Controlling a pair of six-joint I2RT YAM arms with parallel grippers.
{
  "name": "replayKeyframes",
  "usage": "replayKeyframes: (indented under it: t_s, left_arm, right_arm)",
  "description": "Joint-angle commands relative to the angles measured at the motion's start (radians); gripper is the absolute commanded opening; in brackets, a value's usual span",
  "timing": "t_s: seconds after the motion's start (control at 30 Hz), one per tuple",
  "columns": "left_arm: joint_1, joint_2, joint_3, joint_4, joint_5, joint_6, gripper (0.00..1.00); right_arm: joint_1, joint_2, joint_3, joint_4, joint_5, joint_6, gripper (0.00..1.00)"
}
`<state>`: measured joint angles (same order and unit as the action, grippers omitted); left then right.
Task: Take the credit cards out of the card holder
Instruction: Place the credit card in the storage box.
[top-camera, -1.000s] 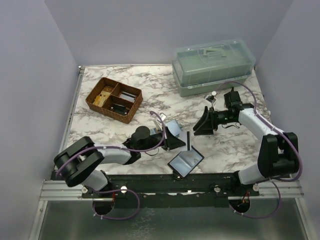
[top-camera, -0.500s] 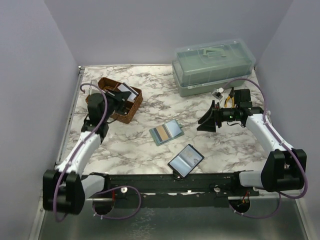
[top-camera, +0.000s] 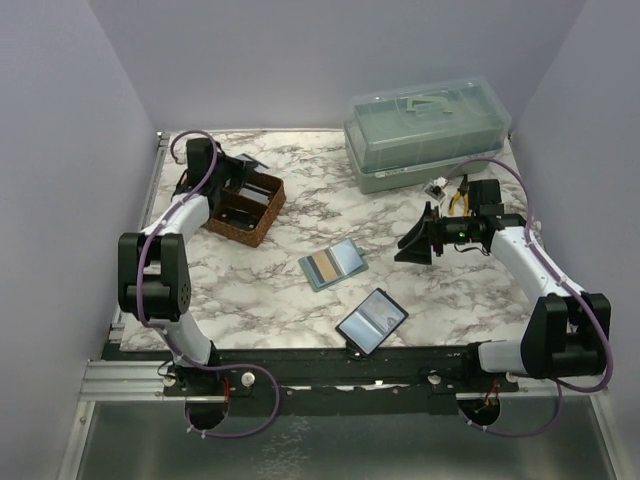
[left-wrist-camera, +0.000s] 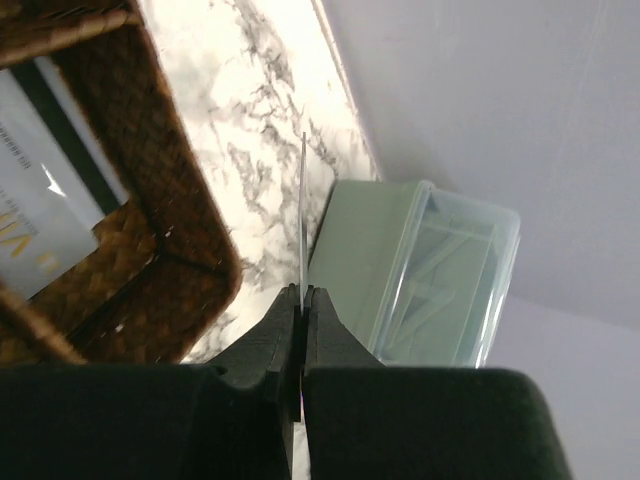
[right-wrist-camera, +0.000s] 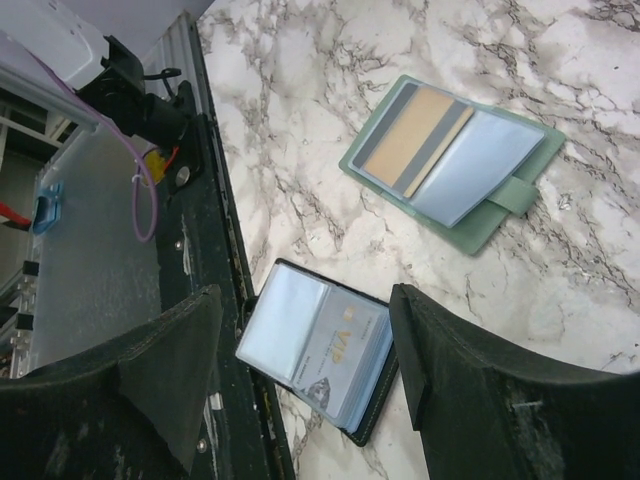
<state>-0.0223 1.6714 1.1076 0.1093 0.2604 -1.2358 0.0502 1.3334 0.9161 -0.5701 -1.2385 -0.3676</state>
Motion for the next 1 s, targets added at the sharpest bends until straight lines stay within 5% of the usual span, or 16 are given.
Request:
replayKeyframes:
  t_s: [0.0, 0.63, 0.97]
  left_arm:
    - [-0.032, 0.119, 0.123, -0.135, -0.108, -0.148, 0.00]
    - [-0.061, 0.229, 0.158, -0.158, -0.273, -0.167, 0.00]
    - [-0.063, 0.171, 0.136, -0.161, -0.265, -0.145, 0.53]
  right_arm:
    - [-0.009, 0.033, -0.007, -0.016, 0.020, -0.036, 0.74]
    - [-0.014, 0.067, 0.005, -0.036, 0.001, -0.052, 0.74]
    - [-0.017, 0.067, 0.007, -0.045, -0.004, -0.060, 0.73]
